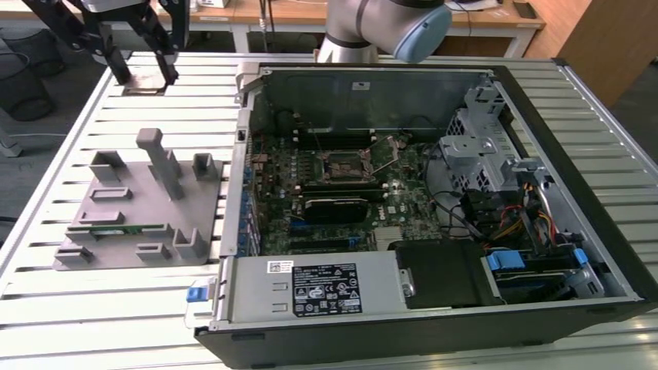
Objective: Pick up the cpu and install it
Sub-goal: 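Pick up the cpu and move it towards the insertion slot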
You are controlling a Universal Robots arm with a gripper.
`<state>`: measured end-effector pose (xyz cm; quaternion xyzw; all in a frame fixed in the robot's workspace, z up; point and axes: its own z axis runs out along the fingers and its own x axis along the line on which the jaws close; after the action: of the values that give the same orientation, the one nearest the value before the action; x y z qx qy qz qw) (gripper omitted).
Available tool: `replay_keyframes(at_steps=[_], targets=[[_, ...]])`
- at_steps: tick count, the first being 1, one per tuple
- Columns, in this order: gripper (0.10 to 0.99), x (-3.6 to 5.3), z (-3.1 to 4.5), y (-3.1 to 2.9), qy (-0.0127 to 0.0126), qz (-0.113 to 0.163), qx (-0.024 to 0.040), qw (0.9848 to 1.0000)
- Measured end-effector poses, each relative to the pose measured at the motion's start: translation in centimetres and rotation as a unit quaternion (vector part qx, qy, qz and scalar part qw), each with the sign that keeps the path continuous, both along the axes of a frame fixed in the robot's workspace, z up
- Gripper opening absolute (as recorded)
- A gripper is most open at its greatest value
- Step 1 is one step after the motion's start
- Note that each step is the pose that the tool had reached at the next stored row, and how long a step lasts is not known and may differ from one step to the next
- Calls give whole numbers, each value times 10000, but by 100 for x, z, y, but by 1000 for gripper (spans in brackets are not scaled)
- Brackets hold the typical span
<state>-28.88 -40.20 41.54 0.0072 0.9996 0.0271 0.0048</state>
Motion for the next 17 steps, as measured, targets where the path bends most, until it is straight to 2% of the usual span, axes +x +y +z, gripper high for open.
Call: replay_keyframes(at_steps=[5, 17], targets=[[537, 143, -1, 1, 0, 0, 0, 10000], [537, 351, -1, 0, 0, 0, 1, 10000]])
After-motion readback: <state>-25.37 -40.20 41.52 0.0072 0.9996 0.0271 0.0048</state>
